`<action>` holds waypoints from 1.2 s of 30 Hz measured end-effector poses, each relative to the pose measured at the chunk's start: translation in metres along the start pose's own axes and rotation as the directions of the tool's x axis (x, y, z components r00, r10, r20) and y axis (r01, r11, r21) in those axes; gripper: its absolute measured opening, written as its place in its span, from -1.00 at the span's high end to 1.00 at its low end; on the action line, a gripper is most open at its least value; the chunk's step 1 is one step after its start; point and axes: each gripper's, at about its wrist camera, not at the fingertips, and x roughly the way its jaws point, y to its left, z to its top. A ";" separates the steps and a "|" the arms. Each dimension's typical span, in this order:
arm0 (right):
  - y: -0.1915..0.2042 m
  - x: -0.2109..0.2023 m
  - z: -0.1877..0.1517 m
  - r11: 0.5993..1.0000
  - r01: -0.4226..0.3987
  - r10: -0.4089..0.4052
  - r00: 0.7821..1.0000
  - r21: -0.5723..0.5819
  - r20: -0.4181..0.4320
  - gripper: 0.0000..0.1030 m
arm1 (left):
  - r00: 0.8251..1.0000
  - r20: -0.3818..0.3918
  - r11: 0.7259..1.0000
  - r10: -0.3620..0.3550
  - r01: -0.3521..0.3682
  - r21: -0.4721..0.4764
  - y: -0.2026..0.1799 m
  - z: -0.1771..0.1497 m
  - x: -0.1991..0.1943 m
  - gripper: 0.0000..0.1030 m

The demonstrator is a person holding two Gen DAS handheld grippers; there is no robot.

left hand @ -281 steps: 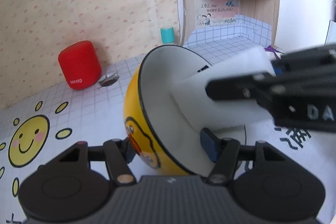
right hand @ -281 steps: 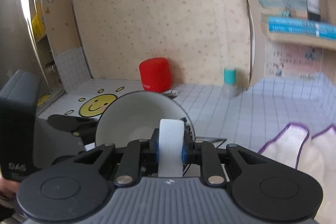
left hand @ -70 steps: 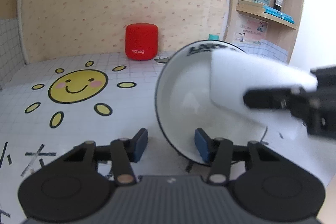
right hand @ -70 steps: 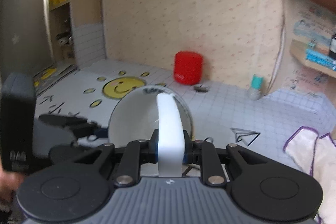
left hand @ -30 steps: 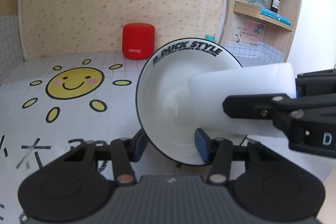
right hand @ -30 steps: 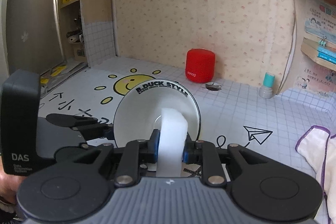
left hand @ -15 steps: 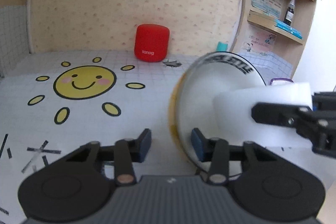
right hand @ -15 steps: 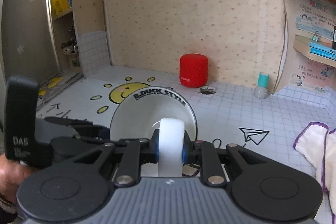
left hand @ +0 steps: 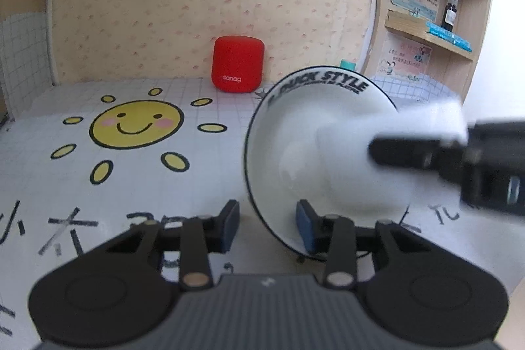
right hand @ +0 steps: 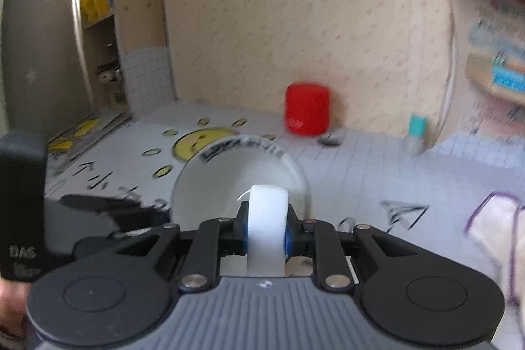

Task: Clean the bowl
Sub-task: 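Rotate the bowl with the left gripper while the right gripper rubs the sponge around the inner wall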

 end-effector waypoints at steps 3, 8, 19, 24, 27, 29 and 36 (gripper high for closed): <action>0.006 0.001 0.004 1.000 -0.011 0.012 1.000 -0.017 0.013 0.65 | 1.000 0.001 1.000 0.005 -0.005 0.008 -0.001 -0.001 -0.001 0.31; 0.006 -0.009 0.014 0.999 0.039 -0.037 0.996 -0.020 0.086 0.65 | 1.000 0.004 1.000 0.006 -0.006 0.000 0.000 -0.004 -0.004 0.31; 0.009 0.003 0.003 0.999 0.021 -0.021 1.000 -0.024 0.023 0.65 | 1.000 -0.002 0.999 0.022 -0.022 -0.036 0.013 0.002 -0.001 0.31; 0.010 0.005 0.004 0.999 0.017 -0.016 1.000 -0.031 0.016 0.65 | 1.000 0.002 0.997 0.016 -0.015 -0.069 0.025 0.008 0.004 0.30; 0.011 0.007 0.003 0.999 0.014 -0.014 1.000 -0.037 0.009 0.65 | 1.000 0.003 0.998 0.019 -0.018 -0.055 0.023 0.009 0.006 0.30; 0.012 0.007 0.003 0.999 0.017 -0.016 1.000 -0.041 0.009 0.65 | 1.000 -0.008 0.998 0.010 -0.010 -0.064 0.022 0.008 0.007 0.31; 0.005 0.000 0.015 0.999 0.047 -0.046 0.996 -0.017 0.074 0.65 | 0.999 -0.014 0.998 0.041 -0.042 -0.043 0.013 0.003 0.001 0.30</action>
